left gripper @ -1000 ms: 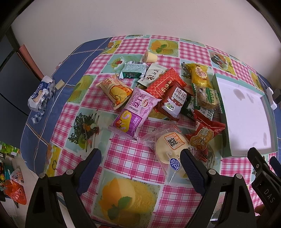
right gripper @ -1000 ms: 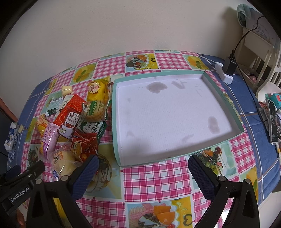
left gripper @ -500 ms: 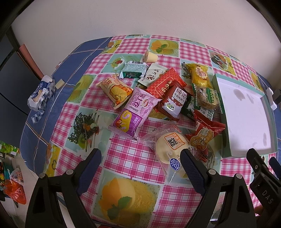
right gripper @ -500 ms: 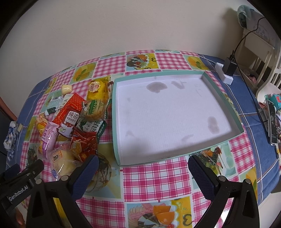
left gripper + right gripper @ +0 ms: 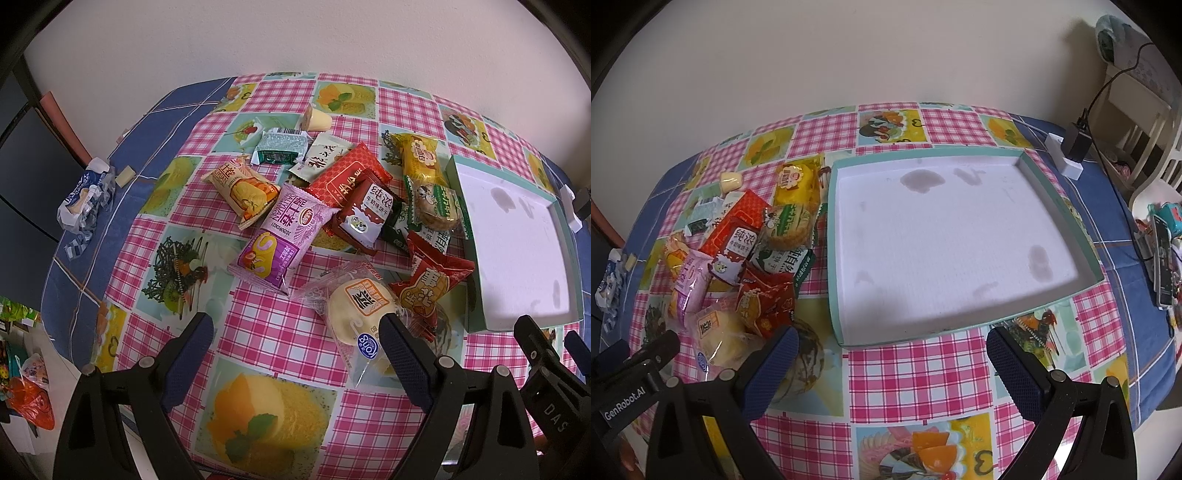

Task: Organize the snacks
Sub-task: 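Grasp the clear-wrapped cream bun with left tool while right tool grasps red snack bag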

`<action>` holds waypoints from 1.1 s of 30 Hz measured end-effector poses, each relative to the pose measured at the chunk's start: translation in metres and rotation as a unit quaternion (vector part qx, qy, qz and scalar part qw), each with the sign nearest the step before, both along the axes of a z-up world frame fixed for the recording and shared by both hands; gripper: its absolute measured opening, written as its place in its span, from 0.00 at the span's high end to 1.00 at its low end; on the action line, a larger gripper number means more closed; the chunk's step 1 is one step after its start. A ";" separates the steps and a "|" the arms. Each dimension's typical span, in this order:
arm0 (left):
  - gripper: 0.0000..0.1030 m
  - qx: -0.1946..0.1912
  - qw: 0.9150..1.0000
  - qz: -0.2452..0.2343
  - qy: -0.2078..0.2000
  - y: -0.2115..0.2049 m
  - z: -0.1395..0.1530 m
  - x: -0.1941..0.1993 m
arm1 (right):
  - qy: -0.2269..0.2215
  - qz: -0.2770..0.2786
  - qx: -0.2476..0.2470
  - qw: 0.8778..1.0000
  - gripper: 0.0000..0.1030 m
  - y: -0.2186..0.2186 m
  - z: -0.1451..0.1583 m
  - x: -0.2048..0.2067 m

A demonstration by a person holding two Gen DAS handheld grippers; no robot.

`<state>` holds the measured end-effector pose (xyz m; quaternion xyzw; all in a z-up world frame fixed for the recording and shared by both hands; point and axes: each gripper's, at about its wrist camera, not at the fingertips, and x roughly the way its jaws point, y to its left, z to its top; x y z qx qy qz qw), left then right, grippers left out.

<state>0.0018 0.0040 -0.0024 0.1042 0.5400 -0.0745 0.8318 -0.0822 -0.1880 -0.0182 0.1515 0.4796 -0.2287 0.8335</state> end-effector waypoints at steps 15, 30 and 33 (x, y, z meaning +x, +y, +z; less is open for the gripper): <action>0.11 -0.003 1.000 0.002 0.001 0.000 -0.003 -0.002 | 0.005 0.003 0.002 1.000 0.00 0.001 -0.001 0.001; 0.11 -0.013 1.000 0.008 0.004 0.004 -0.003 0.000 | 0.003 0.011 0.008 1.000 0.00 0.004 -0.001 0.004; 0.11 -0.023 0.999 0.029 0.009 0.015 -0.002 0.009 | -0.010 0.028 0.028 0.999 0.00 0.012 0.000 0.011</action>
